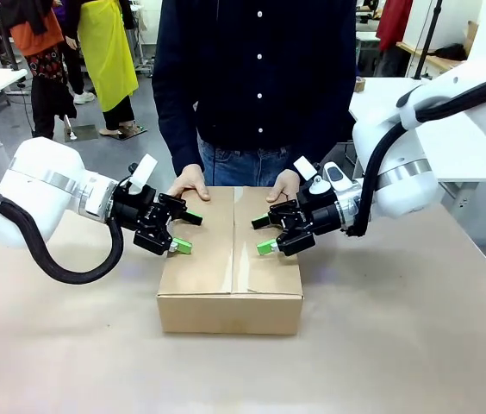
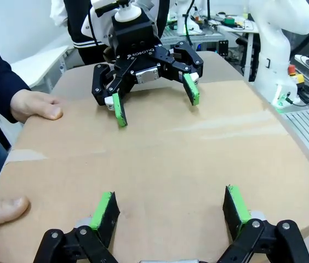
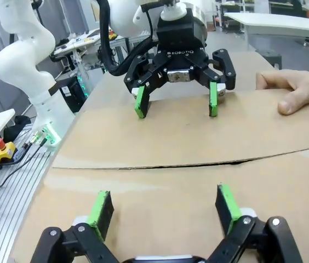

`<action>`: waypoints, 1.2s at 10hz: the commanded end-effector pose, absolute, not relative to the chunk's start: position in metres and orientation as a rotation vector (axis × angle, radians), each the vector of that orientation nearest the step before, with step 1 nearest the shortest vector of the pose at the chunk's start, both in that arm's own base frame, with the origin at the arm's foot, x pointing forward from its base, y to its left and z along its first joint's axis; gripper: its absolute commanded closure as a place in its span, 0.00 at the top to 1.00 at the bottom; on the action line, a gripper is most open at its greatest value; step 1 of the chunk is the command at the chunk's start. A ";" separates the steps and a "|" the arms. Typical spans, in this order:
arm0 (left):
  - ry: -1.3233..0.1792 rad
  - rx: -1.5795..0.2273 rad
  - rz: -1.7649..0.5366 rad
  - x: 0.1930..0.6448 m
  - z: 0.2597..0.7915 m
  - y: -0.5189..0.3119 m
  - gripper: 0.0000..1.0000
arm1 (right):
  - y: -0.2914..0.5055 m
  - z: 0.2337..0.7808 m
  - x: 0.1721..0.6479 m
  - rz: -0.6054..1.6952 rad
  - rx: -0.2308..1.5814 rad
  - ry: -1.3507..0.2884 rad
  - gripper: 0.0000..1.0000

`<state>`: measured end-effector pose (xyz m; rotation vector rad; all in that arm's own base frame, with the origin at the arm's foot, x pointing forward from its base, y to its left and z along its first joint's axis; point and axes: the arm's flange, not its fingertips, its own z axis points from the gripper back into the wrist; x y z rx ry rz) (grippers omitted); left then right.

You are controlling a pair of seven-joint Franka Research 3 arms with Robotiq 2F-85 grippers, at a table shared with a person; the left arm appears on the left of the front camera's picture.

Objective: Pack the gift set into the box.
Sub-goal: Press and hold the closed box until the human finishes sealing it.

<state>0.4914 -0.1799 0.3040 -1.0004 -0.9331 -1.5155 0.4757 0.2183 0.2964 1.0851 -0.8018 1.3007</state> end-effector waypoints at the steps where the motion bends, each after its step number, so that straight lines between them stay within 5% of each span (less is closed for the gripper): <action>1: -0.913 -0.938 -1.542 0.488 0.294 -0.180 1.00 | 0.212 0.286 0.477 1.367 1.021 -0.778 1.00; 12: -0.931 -0.994 -1.519 0.491 0.305 -0.181 1.00 | 0.217 0.297 0.476 1.331 1.068 -0.790 1.00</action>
